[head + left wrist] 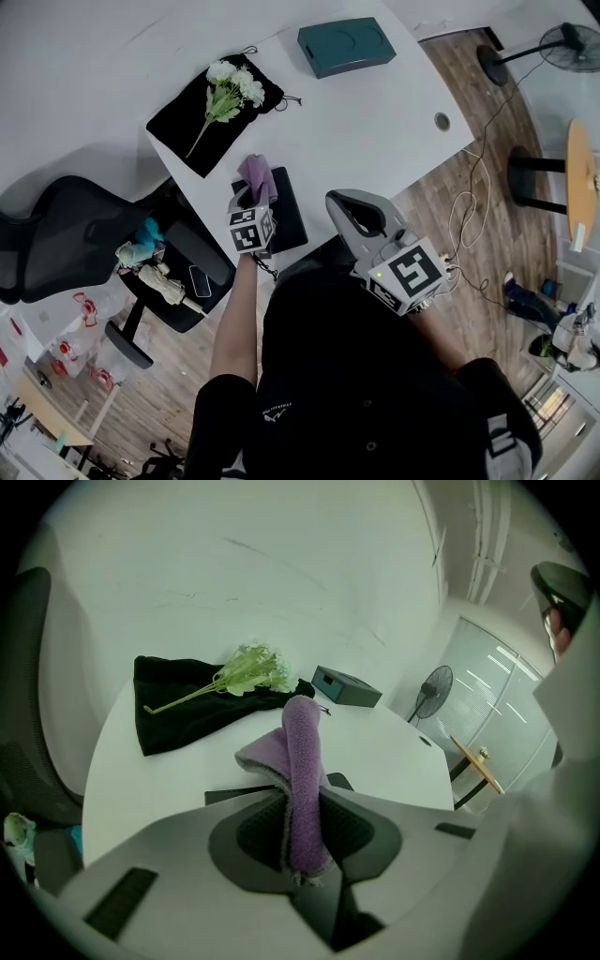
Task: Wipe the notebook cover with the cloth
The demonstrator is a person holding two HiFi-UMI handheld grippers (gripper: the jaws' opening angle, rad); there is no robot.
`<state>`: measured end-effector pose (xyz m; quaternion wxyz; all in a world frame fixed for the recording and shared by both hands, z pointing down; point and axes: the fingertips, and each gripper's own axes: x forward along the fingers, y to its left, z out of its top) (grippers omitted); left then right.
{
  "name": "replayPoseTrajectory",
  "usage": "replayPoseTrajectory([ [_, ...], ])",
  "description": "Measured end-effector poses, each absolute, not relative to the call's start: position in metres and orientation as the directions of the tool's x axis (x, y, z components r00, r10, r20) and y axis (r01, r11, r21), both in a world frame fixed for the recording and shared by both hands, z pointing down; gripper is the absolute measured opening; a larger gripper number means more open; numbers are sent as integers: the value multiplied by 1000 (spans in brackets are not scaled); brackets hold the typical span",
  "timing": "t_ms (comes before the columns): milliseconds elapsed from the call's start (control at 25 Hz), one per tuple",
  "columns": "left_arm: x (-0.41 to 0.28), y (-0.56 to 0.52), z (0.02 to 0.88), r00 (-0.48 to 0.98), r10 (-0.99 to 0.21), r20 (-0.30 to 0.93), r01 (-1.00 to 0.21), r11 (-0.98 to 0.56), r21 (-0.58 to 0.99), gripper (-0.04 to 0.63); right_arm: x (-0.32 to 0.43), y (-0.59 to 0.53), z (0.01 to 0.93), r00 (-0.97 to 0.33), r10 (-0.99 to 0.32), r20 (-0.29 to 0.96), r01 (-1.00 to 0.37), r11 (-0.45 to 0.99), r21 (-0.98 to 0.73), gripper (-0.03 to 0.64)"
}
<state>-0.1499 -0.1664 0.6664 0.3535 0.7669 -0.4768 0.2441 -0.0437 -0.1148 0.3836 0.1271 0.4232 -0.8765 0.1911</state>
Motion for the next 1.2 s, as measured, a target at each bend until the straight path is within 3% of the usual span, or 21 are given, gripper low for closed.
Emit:
replayPoseTrajectory([
  [1200, -201, -158, 665, 329, -598, 731, -944, -207, 256, 77, -61, -107, 380, -643, -669, 373, -762, 608, -225, 3],
])
